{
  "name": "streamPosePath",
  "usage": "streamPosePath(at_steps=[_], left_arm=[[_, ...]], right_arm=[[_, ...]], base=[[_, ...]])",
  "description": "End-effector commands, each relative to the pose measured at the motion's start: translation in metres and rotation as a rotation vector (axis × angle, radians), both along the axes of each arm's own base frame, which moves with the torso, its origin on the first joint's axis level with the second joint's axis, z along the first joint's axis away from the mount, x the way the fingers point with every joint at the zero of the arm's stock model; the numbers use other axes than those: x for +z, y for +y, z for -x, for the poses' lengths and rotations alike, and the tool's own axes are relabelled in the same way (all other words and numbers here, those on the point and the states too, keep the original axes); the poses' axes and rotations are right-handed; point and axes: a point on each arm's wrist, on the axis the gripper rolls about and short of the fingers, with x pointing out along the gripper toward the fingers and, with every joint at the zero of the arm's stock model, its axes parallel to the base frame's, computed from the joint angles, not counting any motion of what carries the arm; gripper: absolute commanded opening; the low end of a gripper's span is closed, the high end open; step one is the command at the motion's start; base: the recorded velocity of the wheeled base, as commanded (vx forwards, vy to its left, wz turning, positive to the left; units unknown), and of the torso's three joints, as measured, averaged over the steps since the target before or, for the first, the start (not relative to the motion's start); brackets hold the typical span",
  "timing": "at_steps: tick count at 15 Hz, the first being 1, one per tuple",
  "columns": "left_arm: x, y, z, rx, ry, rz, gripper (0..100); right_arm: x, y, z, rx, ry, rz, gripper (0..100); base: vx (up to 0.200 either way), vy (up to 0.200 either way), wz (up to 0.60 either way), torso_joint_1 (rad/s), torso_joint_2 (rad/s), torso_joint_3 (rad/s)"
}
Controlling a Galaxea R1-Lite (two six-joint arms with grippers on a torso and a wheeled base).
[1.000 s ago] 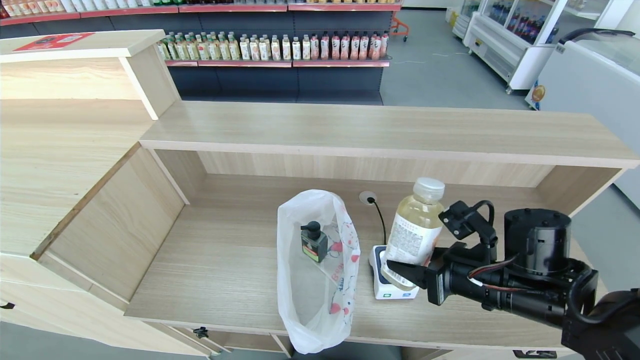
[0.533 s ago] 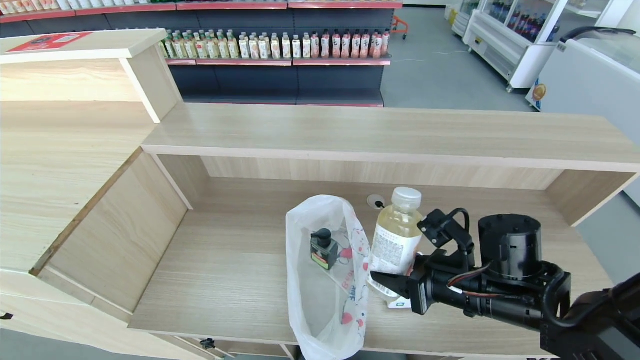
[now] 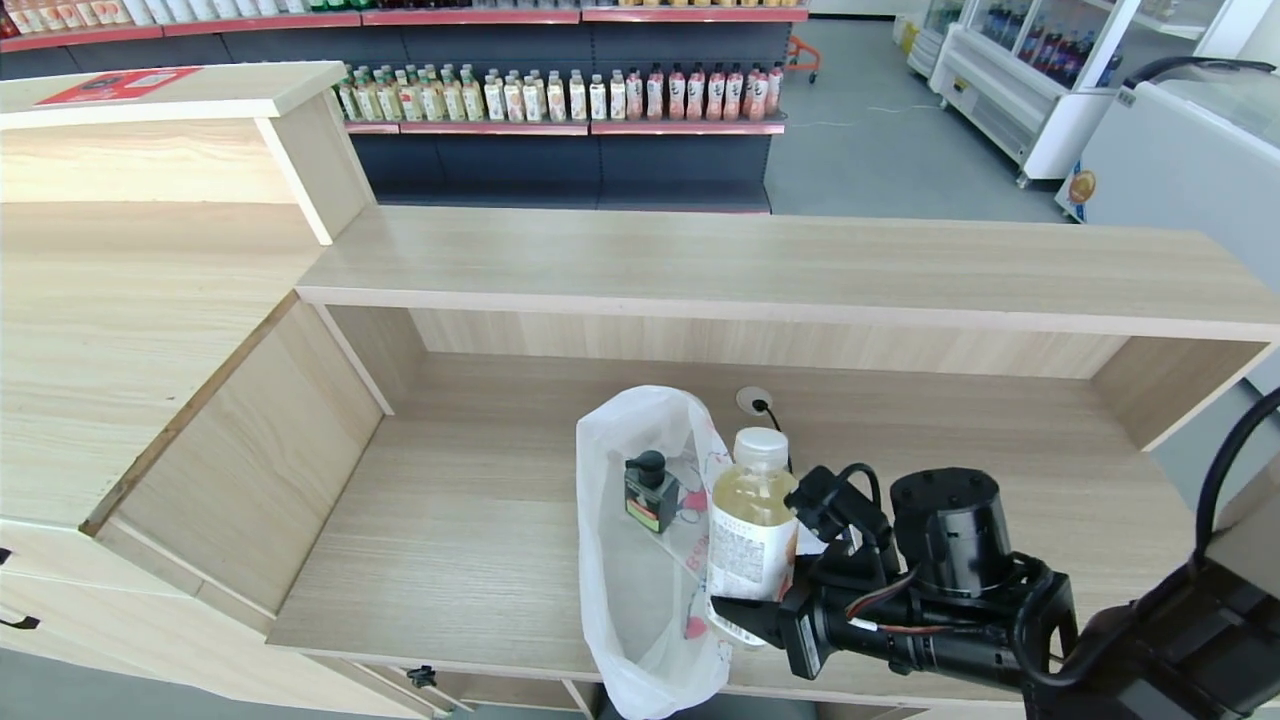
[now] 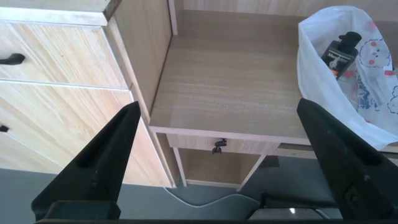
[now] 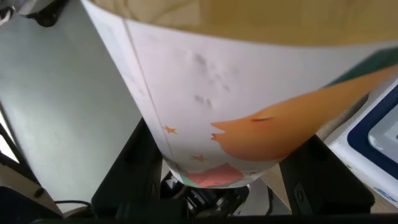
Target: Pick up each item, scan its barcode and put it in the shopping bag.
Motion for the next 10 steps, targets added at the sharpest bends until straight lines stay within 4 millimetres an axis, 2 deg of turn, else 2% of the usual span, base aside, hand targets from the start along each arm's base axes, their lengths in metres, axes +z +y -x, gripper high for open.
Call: streamPosePath(at_steps=[1,6,10], left_arm=[[0.000,0.000,0.000,0.001,0.000,0.000,100],[0.000,0.000,0.000,0.001,0.000,-0.007,100],[0.000,0.000,0.000,0.001,0.000,-0.007,100]], right_arm=[[-0.021,0.007,-0.004,0.010,0.036,0.028,0],[-0.053,0.013,-0.010,0.011,0.049,0.039,0],[-0.071,0.014,-0.017,-0.003,0.060,0.046,0]], base=[[0.000,0.000,0.00,0.000,0.00,0.000],[0.000,0.000,0.00,0.000,0.00,0.000],[0.000,0.000,0.00,0.000,0.00,0.000]])
